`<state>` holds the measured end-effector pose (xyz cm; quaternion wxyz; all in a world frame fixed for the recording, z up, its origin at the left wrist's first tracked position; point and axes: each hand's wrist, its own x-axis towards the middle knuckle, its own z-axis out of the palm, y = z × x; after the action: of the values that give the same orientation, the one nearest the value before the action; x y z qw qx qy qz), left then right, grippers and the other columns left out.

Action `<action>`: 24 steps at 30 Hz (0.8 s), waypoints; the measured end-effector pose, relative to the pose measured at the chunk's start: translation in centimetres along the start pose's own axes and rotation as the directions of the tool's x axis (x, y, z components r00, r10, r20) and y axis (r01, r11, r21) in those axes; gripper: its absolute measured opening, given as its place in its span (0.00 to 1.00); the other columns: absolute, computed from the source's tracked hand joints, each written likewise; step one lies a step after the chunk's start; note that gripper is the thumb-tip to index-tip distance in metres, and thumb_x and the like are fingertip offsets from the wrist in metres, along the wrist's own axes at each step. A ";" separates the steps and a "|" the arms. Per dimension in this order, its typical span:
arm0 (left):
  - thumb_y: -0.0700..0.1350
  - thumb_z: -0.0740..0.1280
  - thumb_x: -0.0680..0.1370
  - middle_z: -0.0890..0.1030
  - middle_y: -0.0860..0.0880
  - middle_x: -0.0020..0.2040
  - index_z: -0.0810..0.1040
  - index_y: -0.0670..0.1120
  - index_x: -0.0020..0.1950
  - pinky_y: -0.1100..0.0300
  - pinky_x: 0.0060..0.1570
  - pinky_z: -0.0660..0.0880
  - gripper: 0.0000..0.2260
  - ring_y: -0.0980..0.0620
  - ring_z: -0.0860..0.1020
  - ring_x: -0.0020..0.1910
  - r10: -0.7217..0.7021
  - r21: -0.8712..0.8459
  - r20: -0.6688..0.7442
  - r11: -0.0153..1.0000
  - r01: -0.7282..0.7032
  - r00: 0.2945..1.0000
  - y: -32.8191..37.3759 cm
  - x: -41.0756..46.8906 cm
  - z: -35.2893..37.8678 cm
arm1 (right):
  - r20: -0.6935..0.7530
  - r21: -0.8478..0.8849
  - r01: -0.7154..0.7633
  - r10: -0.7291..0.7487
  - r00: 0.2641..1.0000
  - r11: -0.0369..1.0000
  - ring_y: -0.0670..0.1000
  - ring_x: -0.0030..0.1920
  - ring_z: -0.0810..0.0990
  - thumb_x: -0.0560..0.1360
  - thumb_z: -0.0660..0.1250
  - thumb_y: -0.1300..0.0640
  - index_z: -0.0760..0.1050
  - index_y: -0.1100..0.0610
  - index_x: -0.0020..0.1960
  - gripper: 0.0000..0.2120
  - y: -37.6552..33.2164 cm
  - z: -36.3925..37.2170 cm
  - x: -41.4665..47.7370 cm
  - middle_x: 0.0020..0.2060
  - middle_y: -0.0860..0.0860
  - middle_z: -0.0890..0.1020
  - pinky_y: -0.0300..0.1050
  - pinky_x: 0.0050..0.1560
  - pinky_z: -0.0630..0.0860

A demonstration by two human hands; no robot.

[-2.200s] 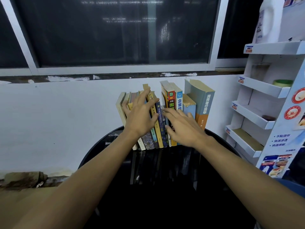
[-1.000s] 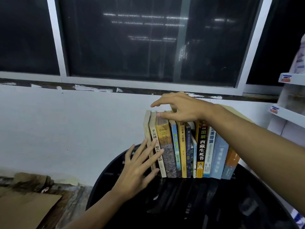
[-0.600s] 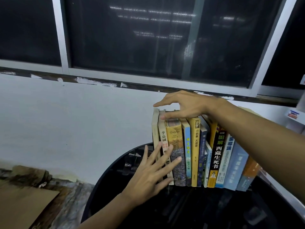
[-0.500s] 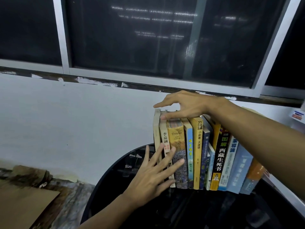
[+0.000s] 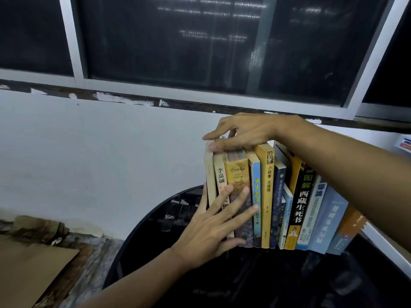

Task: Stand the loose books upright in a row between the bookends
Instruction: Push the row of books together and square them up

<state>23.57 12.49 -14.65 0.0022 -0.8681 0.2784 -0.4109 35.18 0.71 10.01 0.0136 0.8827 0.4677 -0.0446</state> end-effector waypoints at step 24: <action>0.66 0.66 0.77 0.36 0.47 0.83 0.46 0.54 0.83 0.21 0.69 0.52 0.43 0.44 0.37 0.82 -0.172 0.100 0.047 0.981 0.166 0.984 4.5 2.8 0.9 | 0.040 0.049 -0.130 0.129 0.991 0.990 0.50 0.59 0.74 0.73 0.58 0.26 0.71 0.38 0.62 0.24 0.5 0.4 -4.2 0.60 0.46 0.73 0.51 0.59 0.71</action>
<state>23.48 7.14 -14.24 0.0167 -0.8985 0.1834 -0.3985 33.27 -3.05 10.01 0.0020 0.9103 0.4078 -0.0718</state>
